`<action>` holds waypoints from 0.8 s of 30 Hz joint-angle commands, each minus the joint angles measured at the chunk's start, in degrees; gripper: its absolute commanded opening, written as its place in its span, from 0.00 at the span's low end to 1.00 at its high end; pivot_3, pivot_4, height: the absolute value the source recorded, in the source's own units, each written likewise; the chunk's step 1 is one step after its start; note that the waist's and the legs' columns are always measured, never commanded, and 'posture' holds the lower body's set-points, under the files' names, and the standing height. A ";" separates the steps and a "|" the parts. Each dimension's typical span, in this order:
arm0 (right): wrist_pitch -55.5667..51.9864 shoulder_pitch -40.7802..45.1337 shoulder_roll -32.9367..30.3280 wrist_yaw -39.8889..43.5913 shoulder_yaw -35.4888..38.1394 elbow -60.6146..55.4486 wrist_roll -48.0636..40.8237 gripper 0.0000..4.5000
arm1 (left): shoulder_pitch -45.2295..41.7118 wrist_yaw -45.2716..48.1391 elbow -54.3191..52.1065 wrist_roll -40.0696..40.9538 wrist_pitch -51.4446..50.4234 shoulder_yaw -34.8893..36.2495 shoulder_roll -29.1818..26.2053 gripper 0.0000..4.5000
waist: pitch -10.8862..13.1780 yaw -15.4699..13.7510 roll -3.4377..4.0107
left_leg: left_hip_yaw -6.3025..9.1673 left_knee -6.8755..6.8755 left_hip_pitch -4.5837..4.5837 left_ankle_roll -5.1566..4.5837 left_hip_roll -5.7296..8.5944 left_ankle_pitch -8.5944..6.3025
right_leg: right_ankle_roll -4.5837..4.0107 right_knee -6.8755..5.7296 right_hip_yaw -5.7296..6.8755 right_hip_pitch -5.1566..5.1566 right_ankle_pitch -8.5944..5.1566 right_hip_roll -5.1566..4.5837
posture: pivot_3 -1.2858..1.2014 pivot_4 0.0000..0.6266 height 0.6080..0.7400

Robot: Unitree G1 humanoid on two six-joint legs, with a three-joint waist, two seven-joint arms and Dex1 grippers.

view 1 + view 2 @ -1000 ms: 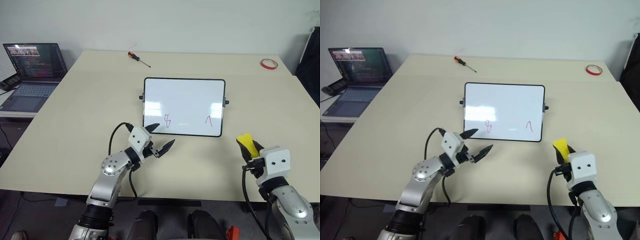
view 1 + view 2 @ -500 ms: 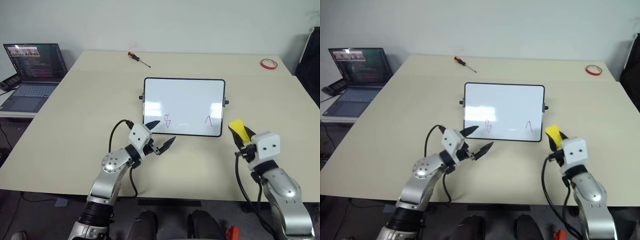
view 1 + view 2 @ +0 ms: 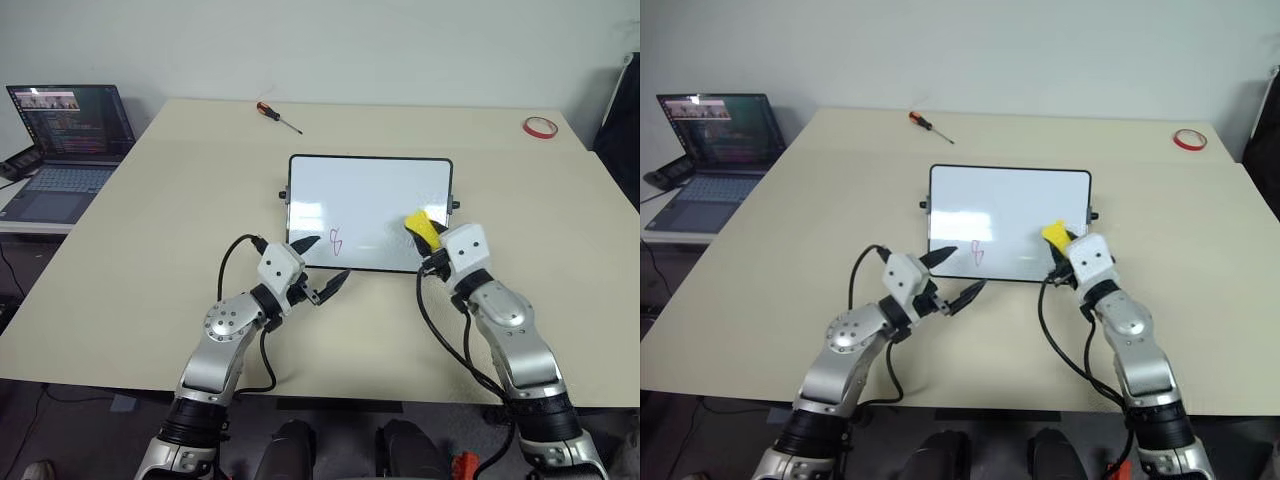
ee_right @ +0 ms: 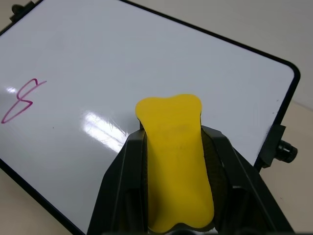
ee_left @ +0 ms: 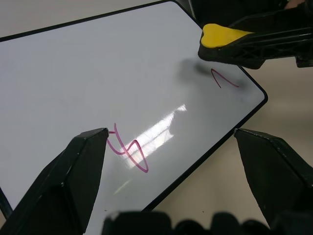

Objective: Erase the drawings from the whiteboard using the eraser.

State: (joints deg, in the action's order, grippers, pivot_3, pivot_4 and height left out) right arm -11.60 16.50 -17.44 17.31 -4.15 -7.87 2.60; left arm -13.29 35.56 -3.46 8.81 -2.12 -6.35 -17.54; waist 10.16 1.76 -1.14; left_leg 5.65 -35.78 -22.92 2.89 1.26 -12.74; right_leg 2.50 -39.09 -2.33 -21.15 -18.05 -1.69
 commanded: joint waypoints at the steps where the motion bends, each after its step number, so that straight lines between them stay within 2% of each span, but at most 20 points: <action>1: 2.02 1.25 -0.02 0.15 0.06 -0.33 0.23 0.26 | -0.52 -0.44 -1.96 0.25 0.42 0.48 -0.04 1.00 | 0.00 0.00 0.00 | 0.01 0.00 0.00 0.00 -0.01 0.00 | 0.00 0.00 0.01 0.00 0.00 0.00 | 0.52 0.24 1.00; 24: 2.42 1.30 0.19 0.35 0.22 -0.03 0.48 0.26 | -0.52 -0.46 -1.96 0.26 0.42 0.47 -0.06 1.00 | 0.00 0.01 0.00 | -0.01 0.00 0.00 0.00 -0.01 0.00 | 0.00 -0.02 -0.01 0.00 0.00 0.00 | 0.52 0.24 1.00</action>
State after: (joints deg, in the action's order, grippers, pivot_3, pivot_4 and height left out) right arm -10.53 16.98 -17.37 17.50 -4.15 -6.98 3.29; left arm -13.29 35.52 -3.46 8.81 -2.12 -6.35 -17.55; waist 10.16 1.78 -1.13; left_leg 5.65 -35.78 -22.91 2.89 1.25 -12.74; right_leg 2.50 -39.11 -2.33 -21.15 -18.05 -1.69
